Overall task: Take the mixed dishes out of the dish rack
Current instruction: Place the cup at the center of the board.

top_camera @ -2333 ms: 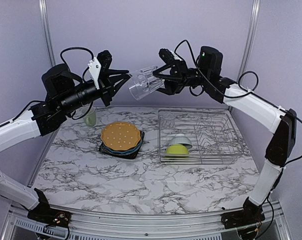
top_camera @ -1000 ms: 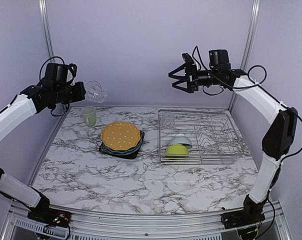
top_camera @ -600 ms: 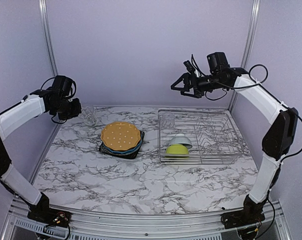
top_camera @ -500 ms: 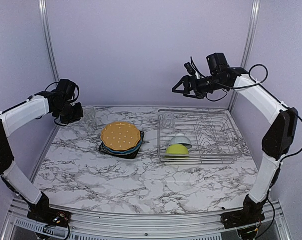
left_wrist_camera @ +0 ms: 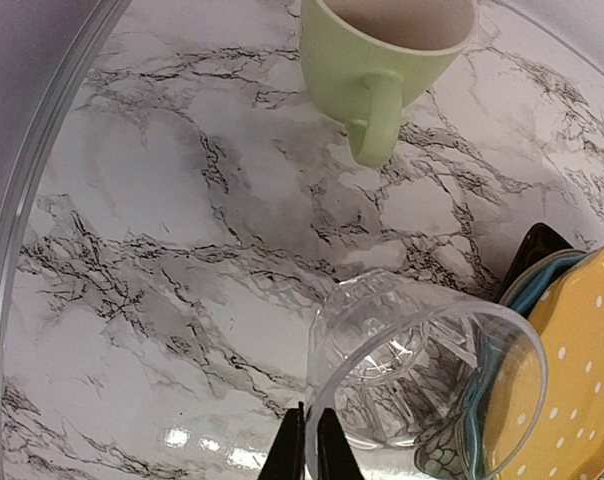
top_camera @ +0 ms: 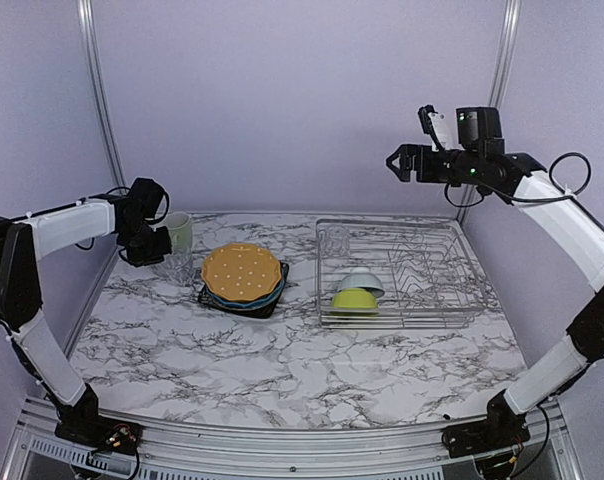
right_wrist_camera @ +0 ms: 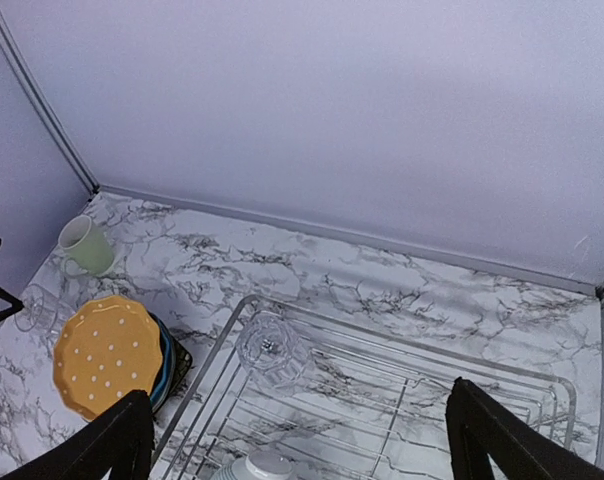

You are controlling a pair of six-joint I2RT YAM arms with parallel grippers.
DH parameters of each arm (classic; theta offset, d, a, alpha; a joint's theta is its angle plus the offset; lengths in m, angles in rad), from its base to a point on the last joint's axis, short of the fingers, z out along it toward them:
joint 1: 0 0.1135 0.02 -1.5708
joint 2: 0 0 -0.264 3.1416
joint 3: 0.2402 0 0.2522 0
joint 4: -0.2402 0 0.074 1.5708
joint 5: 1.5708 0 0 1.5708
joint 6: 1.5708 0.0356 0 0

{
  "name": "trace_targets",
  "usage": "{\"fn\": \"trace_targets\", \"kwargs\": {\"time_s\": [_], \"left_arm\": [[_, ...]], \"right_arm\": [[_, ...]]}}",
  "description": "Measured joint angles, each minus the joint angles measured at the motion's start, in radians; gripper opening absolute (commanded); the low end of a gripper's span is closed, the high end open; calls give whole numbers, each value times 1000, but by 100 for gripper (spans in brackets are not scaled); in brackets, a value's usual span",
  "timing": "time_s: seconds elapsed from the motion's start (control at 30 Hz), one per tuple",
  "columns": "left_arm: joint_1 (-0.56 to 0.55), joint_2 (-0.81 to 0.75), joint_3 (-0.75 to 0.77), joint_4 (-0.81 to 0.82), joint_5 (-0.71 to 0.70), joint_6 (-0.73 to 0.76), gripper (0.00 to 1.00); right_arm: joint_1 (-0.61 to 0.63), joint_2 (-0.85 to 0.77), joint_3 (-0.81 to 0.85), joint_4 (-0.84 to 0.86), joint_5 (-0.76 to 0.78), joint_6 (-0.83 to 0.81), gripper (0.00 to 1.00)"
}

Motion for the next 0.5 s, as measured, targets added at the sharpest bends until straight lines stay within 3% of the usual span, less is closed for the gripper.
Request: {"fn": "trace_targets", "kwargs": {"time_s": [0.13,0.27,0.37,0.5], "left_arm": [[0,22,0,2,5,0,0],[0,48,0,5,14,2,1],[0,59,0,6,21,3,8],[0,59,-2,13,32,4,26]], "right_arm": [[-1,-29,-31,111,27,3,98],[-1,50,49,88,5,-15,98],[-1,113,88,65,-25,-28,98],[-1,161,101,11,-73,-36,98]]}}
